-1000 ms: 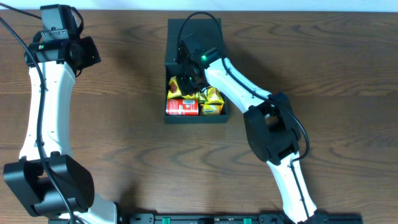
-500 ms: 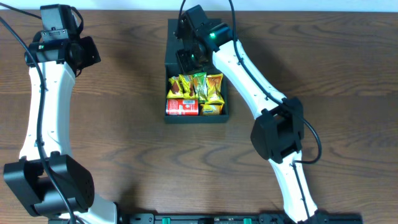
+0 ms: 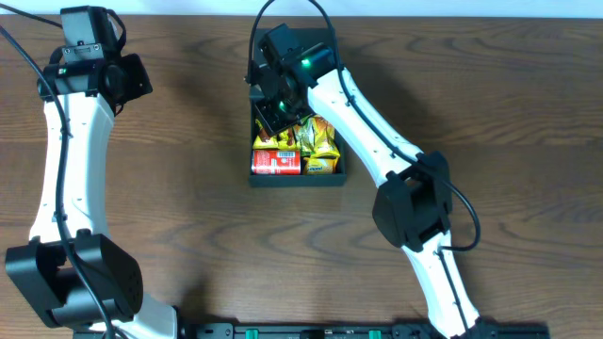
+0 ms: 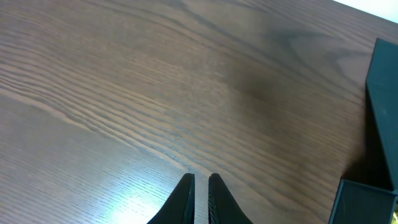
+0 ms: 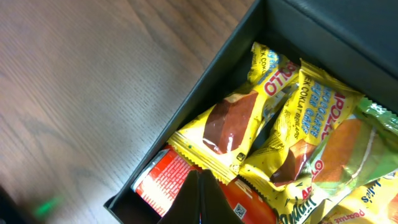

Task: Pack container
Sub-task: 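Push the packets down inside the box with the right gripper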

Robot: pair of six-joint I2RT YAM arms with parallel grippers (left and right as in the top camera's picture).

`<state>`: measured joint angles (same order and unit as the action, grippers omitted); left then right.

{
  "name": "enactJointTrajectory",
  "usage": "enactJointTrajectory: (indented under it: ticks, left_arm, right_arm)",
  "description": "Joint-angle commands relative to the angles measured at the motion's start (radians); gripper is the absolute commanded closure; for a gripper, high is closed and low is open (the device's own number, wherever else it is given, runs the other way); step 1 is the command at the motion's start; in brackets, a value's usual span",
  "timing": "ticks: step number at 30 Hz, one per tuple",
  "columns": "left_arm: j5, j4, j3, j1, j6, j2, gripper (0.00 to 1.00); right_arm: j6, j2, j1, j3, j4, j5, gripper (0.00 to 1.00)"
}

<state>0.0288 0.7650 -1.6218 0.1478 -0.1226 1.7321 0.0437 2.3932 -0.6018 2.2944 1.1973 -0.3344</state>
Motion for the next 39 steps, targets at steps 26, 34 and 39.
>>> enactJointTrajectory:
  ticks: [26,34,39]
  left_arm:
    - [-0.004,-0.002,-0.001,0.004,0.033,0.002,0.89]
    - [-0.255,-0.074,0.0,0.0,0.028,0.12,0.94]
    - [-0.537,-0.235,-0.001,-0.005,-0.071,0.303,0.94]
  right_arm:
    - [-0.046,0.078,0.04,0.337,0.156,-0.085,0.98]
    - [-0.101,-0.05,0.373,0.472,0.252,-0.088,0.98]
    - [0.034,0.018,0.476,0.288,0.074,-0.309,0.98]
